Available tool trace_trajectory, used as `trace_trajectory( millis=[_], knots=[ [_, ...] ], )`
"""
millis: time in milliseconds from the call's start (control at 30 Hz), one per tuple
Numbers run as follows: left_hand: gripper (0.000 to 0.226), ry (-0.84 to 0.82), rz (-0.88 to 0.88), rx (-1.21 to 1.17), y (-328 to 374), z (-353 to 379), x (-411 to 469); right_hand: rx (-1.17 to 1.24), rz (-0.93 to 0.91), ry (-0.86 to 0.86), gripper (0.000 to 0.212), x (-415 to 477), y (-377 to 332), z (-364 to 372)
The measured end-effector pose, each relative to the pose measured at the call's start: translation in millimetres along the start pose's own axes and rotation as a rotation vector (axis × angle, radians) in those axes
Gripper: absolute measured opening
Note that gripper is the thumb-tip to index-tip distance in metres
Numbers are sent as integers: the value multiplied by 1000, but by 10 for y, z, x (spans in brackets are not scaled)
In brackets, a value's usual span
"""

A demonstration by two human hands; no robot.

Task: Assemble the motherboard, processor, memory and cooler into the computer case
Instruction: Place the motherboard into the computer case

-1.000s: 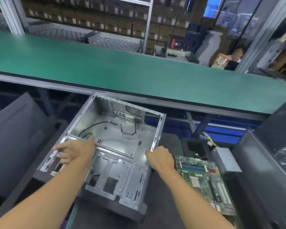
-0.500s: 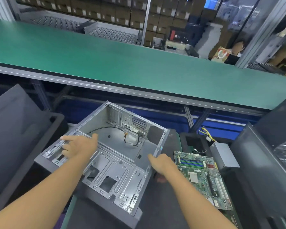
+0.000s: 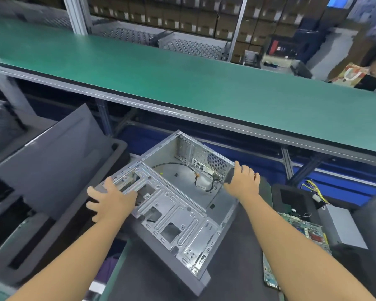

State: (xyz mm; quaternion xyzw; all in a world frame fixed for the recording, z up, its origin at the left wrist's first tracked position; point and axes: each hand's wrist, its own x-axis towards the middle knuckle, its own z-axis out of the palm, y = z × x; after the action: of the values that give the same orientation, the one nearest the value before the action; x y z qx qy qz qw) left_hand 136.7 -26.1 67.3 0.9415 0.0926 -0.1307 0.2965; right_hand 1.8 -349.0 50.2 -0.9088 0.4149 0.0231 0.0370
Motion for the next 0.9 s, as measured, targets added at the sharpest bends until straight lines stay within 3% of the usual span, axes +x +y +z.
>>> trace_trajectory(
  millis=[100, 233, 467, 667, 900],
  knots=[
    [69, 22, -21, -260, -10, 93, -90, -26, -6, 72, 91, -27, -8, 29],
    [78, 70, 23, -338, 36, 159, -74, -47, 49, 62, 85, -117, 36, 24],
    [93, -20, 210, -270, 367, 182, 478, -11, 174, 87, 66, -540, 198, -37],
    [89, -181, 423, -51, 660, 279, 963, -41, 181, 105, 43, -933, 185, -58],
    [82, -281, 648, 184, 960, 509, 1020, -97, 304, -24, 16, -1258, 319, -64]
  ],
)
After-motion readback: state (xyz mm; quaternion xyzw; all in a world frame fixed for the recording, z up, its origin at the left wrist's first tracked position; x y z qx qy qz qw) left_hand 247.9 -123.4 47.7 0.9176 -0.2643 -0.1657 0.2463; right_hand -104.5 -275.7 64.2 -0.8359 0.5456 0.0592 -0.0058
